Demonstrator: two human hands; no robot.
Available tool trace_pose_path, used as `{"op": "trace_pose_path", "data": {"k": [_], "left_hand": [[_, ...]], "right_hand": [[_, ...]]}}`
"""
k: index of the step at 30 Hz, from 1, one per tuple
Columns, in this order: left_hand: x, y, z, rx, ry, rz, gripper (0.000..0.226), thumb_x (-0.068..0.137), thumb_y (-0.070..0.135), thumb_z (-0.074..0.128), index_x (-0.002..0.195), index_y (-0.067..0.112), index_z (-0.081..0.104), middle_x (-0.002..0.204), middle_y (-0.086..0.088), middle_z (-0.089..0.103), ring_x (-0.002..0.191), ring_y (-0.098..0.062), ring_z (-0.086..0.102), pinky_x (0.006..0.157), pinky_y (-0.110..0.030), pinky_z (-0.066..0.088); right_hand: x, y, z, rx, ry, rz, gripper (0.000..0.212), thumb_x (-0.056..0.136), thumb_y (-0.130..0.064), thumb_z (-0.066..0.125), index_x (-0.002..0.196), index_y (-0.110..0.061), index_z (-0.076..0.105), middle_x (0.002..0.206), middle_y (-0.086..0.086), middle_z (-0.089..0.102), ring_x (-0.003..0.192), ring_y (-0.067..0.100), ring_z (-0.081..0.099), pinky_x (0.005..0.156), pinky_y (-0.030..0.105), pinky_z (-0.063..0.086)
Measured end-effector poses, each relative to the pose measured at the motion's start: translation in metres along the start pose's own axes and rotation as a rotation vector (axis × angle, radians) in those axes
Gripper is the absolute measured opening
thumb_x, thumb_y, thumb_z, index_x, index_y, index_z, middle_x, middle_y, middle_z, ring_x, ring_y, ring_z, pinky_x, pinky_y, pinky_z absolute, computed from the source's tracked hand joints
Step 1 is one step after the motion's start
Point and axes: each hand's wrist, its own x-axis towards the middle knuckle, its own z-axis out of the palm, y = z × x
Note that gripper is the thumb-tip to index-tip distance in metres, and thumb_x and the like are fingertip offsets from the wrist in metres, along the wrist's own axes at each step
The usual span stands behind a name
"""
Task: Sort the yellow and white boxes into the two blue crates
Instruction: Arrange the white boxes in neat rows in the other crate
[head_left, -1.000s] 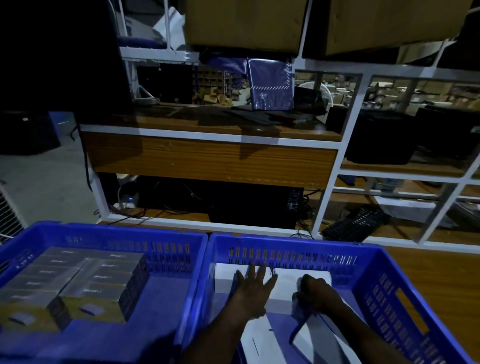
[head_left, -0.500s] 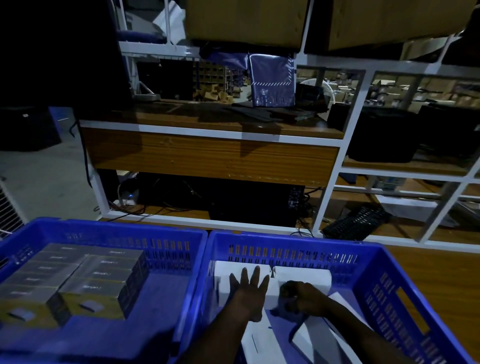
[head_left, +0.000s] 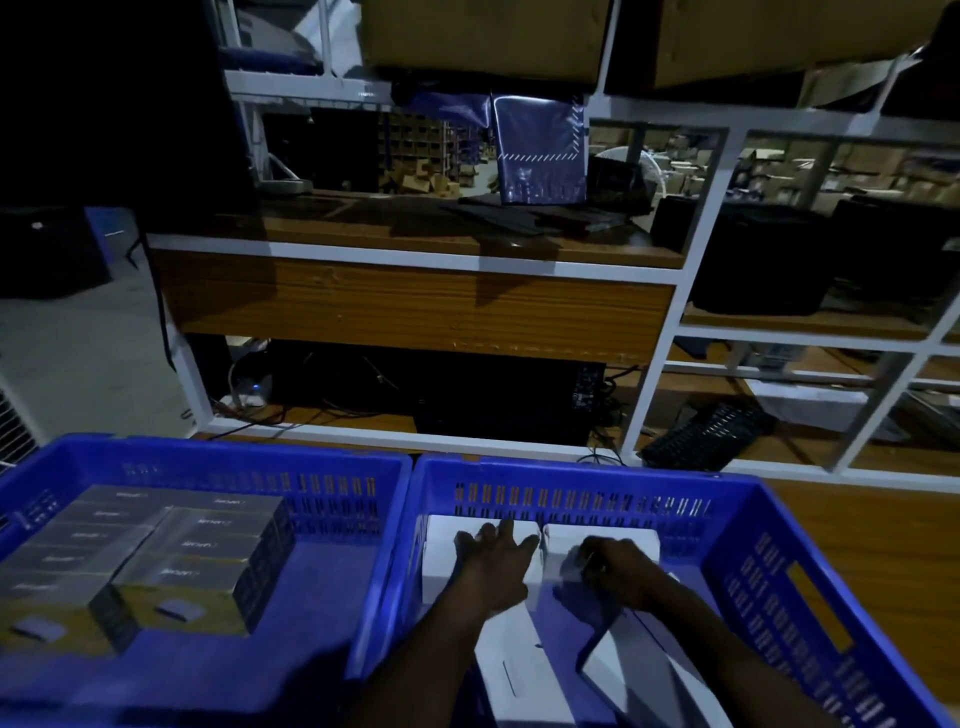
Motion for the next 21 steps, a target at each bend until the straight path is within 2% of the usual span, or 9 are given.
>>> {"op": "trace_pose_path", "data": {"k": [3, 7, 11, 15, 17, 19, 21], "left_hand": [[-0.003, 0.007, -0.006, -0.031, 0.090, 0.053, 0.062, 0.088, 0.024, 0.059, 0.144, 0.019, 0.034, 0.148, -0.018, 0.029, 0.135, -0.043, 0.031, 0.105, -0.058, 0.029], [-0.006, 0.014, -0.008, -0.037, 0.182, 0.082, 0.051, 0.089, 0.026, 0.057, 0.137, 0.016, 0.043, 0.138, -0.017, 0.038, 0.128, -0.042, 0.038, 0.100, -0.051, 0.037], [-0.004, 0.018, -0.002, -0.075, 0.156, 0.143, 0.047, 0.086, 0.030, 0.058, 0.131, 0.020, 0.048, 0.132, -0.012, 0.044, 0.119, -0.036, 0.047, 0.094, -0.044, 0.041], [0.002, 0.041, -0.007, -0.111, 0.097, 0.263, 0.049, 0.086, 0.029, 0.058, 0.133, 0.019, 0.047, 0.129, -0.011, 0.047, 0.114, -0.034, 0.052, 0.087, -0.040, 0.044], [0.006, 0.056, -0.012, -0.103, 0.094, 0.327, 0.051, 0.087, 0.026, 0.059, 0.135, 0.018, 0.046, 0.127, -0.012, 0.048, 0.113, -0.034, 0.053, 0.083, -0.039, 0.045], [0.013, 0.073, -0.016, -0.103, 0.091, 0.376, 0.053, 0.088, 0.025, 0.060, 0.138, 0.018, 0.044, 0.127, -0.013, 0.048, 0.114, -0.035, 0.051, 0.082, -0.039, 0.043], [0.020, 0.094, -0.018, -0.094, 0.062, 0.412, 0.059, 0.088, 0.025, 0.062, 0.142, 0.017, 0.039, 0.130, -0.015, 0.046, 0.117, -0.037, 0.049, 0.084, -0.041, 0.042]], "right_hand": [[-0.012, 0.006, -0.018, -0.037, 0.082, 0.026, 0.024, 0.088, -0.020, 0.058, 0.111, -0.016, 0.062, 0.111, 0.004, 0.068, 0.105, 0.021, 0.062, 0.087, 0.035, 0.051], [-0.037, 0.008, -0.039, -0.067, 0.289, 0.011, 0.026, 0.092, -0.032, 0.057, 0.116, -0.023, 0.060, 0.117, -0.004, 0.064, 0.109, 0.017, 0.059, 0.086, 0.033, 0.051], [-0.078, 0.027, -0.045, -0.185, 0.425, 0.056, 0.033, 0.088, -0.036, 0.058, 0.121, -0.028, 0.058, 0.125, -0.004, 0.060, 0.117, 0.021, 0.050, 0.087, 0.039, 0.049], [-0.116, 0.059, -0.053, -0.315, 0.460, 0.175, 0.043, 0.075, -0.037, 0.061, 0.114, -0.020, 0.065, 0.116, 0.007, 0.066, 0.105, 0.035, 0.058, 0.077, 0.045, 0.053], [-0.130, 0.075, -0.060, -0.331, 0.471, 0.228, 0.048, 0.074, -0.037, 0.065, 0.118, -0.016, 0.065, 0.123, 0.011, 0.064, 0.111, 0.037, 0.057, 0.085, 0.049, 0.051], [-0.142, 0.089, -0.065, -0.359, 0.447, 0.305, 0.055, 0.082, -0.040, 0.065, 0.134, -0.022, 0.053, 0.143, 0.006, 0.048, 0.129, 0.030, 0.045, 0.097, 0.044, 0.043], [-0.153, 0.104, -0.064, -0.380, 0.415, 0.404, 0.062, 0.086, -0.046, 0.059, 0.142, -0.030, 0.039, 0.152, 0.001, 0.034, 0.137, 0.026, 0.034, 0.102, 0.042, 0.036]]}}
